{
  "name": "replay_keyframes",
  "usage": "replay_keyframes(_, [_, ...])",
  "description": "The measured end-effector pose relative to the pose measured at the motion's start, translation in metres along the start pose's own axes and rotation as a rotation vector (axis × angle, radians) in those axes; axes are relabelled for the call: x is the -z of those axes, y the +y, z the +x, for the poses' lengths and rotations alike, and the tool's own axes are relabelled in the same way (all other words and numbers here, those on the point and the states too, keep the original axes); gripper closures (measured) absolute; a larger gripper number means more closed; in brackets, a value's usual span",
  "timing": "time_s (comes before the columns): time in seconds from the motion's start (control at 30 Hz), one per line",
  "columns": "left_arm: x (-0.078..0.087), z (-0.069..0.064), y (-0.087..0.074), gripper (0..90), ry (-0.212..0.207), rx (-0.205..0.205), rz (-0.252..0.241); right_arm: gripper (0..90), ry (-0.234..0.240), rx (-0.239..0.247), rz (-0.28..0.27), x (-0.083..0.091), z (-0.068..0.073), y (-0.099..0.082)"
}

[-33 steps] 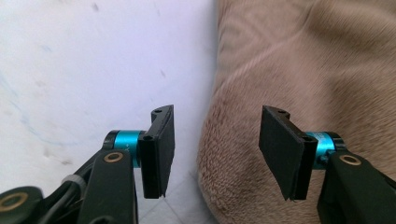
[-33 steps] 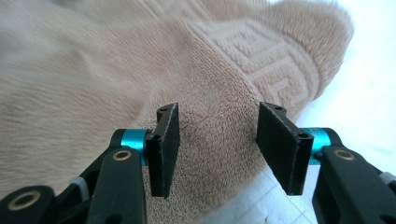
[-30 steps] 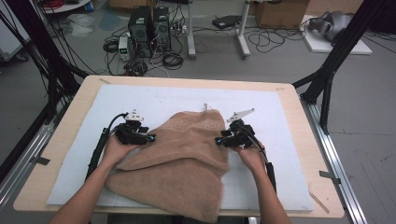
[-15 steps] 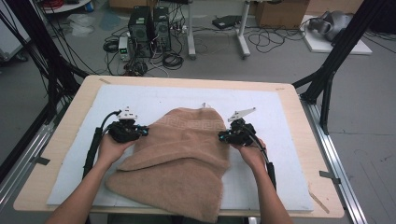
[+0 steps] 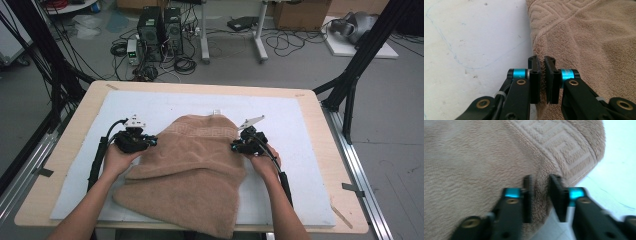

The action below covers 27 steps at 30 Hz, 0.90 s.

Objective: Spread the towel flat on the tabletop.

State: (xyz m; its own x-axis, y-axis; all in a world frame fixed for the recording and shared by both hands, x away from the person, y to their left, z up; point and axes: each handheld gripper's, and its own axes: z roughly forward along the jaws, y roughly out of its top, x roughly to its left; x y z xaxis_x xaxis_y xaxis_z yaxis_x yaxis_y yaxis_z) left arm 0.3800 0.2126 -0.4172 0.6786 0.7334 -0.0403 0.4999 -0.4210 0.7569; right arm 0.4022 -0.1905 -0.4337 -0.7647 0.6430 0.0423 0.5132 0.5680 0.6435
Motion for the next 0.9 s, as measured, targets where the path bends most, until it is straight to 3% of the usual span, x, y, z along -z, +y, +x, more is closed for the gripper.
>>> replay_keyframes(0.07, [0.005, -0.001, 0.001, 83.5, 0.001, 0.002, -0.004, 85.7, 0.053, 0.012, 0.019, 0.006, 0.003, 0.002])
replay_keyframes(0.13, [0.013, -0.003, 0.002, 83.5, 0.003, 0.002, -0.028, 85.7, 0.058, 0.030, 0.019, 0.012, 0.006, 0.003])
replay_keyframes(0.3, [0.036, -0.006, 0.007, 83.5, 0.000, 0.003, -0.060, 85.7, 0.097, 0.086, -0.064, 0.051, 0.021, 0.009])
replay_keyframes(0.37, [0.036, -0.004, 0.009, 83.5, 0.006, 0.009, -0.063, 85.7, 0.130, 0.087, -0.084, 0.063, 0.020, 0.014])
replay_keyframes(0.4, [0.034, -0.002, 0.012, 83.5, 0.023, 0.013, -0.062, 85.7, 0.124, 0.095, -0.087, 0.067, 0.019, 0.018])
replay_keyframes(0.43, [0.030, 0.001, 0.017, 83.7, 0.053, 0.016, -0.075, 85.7, 0.109, 0.104, -0.092, 0.069, 0.016, 0.023])
replay_keyframes(0.47, [0.027, 0.006, 0.025, 84.2, 0.078, 0.030, -0.092, 85.9, 0.046, 0.094, -0.091, 0.072, 0.003, 0.037])
replay_keyframes(0.5, [0.026, 0.011, 0.035, 84.2, 0.100, 0.046, -0.132, 85.9, 0.046, 0.094, -0.091, 0.072, 0.003, 0.037])
replay_keyframes(0.53, [0.027, 0.015, 0.049, 84.2, 0.127, 0.057, -0.186, 86.1, 0.010, 0.071, -0.106, 0.077, -0.005, 0.046])
replay_keyframes(0.6, [0.033, 0.017, 0.076, 83.9, 0.189, 0.031, -0.301, 86.0, -0.075, 0.038, -0.184, 0.091, -0.019, 0.066])
replay_keyframes(0.63, [0.033, 0.016, 0.086, 82.1, 0.222, 0.011, -0.324, 85.5, -0.132, 0.036, -0.223, 0.098, -0.022, 0.075])
replay_keyframes(0.67, [0.033, 0.018, 0.092, 77.6, 0.210, 0.021, -0.322, 84.3, -0.183, 0.045, -0.245, 0.103, -0.024, 0.081])
replay_keyframes(0.7, [0.031, 0.021, 0.093, 71.5, 0.170, 0.037, -0.297, 78.2, -0.205, 0.046, -0.258, 0.106, -0.026, 0.084])
replay_keyframes(0.73, [0.027, 0.021, 0.091, 67.4, 0.147, 0.033, -0.253, 66.2, -0.206, 0.026, -0.263, 0.104, -0.029, 0.083])
replay_keyframes(0.8, [0.018, 0.020, 0.076, 66.0, 0.123, 0.007, -0.168, 64.0, -0.132, -0.019, -0.225, 0.096, -0.034, 0.075])
replay_keyframes(0.9, [0.004, 0.020, 0.051, 63.8, 0.103, 0.034, -0.095, 60.8, -0.111, -0.023, -0.157, 0.076, -0.033, 0.055])
